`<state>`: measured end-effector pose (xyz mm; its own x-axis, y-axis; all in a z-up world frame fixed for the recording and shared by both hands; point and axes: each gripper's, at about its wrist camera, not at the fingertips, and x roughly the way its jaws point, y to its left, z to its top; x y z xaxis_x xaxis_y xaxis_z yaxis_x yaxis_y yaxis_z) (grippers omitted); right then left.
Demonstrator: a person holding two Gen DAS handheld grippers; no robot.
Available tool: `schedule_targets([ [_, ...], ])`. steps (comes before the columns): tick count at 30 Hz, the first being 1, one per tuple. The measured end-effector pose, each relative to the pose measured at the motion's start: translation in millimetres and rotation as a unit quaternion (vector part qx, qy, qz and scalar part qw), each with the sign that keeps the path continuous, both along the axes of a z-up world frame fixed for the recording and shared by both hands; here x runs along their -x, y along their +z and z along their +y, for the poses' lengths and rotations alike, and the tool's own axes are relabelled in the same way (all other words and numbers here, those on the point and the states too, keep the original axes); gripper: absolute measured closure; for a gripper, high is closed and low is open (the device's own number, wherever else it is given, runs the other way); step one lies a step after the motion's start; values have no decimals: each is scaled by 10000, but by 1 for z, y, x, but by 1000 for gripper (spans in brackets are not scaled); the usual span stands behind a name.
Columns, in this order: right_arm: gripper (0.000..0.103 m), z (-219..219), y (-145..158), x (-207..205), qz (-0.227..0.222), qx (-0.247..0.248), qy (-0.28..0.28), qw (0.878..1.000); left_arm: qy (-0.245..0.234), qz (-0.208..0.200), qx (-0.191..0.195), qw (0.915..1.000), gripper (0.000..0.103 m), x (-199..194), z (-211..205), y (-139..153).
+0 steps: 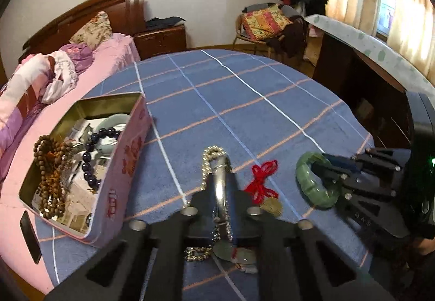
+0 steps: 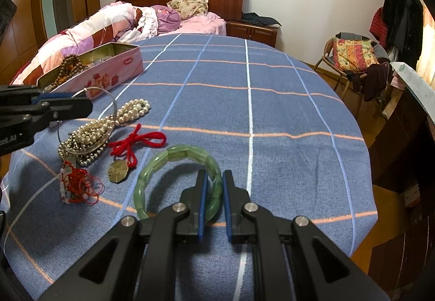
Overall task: Organize jewelry
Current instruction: 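Carry the silver bangle and green bangle over the pink tin with both tools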
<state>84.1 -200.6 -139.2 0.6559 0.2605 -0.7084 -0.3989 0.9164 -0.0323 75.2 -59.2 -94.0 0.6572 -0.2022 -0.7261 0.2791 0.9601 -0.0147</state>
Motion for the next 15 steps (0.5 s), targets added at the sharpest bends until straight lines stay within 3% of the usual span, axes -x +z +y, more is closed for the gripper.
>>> schedule_targets([
  [4,89,0,0,0,8,-21,4,10000,12,-82,-196,9998,99,2,-3,-1],
  [15,93,6,16,5,-33,-234,212,9995,202,-748,145,9969,99,18,13,43],
])
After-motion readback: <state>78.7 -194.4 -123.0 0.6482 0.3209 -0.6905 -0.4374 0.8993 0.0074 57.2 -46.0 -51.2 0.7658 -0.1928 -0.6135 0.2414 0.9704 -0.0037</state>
